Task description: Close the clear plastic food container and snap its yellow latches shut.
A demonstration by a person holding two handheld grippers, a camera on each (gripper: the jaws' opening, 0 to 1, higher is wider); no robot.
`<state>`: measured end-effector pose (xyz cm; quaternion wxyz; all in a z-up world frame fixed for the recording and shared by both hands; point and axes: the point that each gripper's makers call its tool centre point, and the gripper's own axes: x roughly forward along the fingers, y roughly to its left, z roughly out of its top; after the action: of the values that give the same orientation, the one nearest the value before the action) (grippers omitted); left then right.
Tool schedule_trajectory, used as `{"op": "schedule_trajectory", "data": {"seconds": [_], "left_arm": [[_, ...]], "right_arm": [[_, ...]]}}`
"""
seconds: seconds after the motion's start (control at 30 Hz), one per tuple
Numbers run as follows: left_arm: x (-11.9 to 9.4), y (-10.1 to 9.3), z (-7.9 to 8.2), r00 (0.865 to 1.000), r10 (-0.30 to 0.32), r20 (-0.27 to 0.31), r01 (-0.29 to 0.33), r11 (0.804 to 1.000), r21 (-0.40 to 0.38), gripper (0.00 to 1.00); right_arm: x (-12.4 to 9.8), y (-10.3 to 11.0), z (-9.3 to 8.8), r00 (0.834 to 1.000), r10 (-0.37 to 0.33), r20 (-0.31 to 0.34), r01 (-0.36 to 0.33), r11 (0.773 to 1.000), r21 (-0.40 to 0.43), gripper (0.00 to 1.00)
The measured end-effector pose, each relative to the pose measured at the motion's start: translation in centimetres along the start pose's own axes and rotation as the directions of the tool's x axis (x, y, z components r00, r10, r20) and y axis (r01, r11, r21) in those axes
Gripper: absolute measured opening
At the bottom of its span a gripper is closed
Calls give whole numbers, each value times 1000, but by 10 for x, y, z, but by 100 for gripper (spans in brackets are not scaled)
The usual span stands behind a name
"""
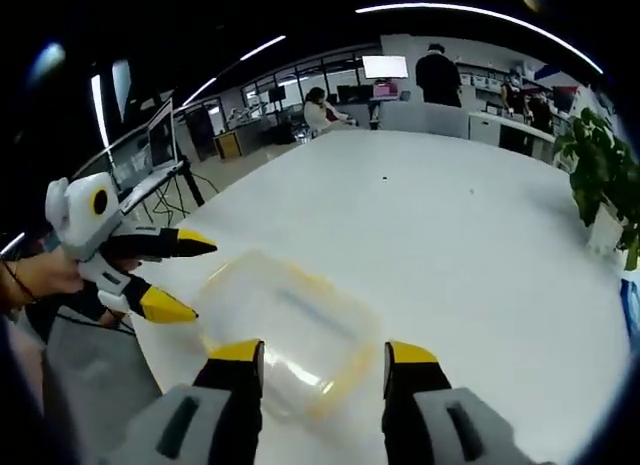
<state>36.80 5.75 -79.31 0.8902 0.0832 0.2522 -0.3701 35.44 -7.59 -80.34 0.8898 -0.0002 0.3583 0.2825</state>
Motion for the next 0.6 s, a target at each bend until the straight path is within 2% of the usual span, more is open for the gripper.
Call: {"op": "schedule_trajectory", "data": {"seconds": [0.13, 0.33, 0.6], "left_arm": [[3, 6, -4, 1000, 13, -8, -13, 997, -71, 50], [10, 4, -12, 1000, -2, -23, -1, 994, -106, 49], [14, 6, -13, 1000, -6, -4, 5, 978, -210, 49]], "right_arm": [[0, 1, -7, 1000, -16, -6, 17, 1000, 15, 46], [1, 0, -16, 1000, -14, -14, 14, 999, 40, 45], [3, -1, -16, 1000, -8, -7, 8, 998, 58, 44]]}}
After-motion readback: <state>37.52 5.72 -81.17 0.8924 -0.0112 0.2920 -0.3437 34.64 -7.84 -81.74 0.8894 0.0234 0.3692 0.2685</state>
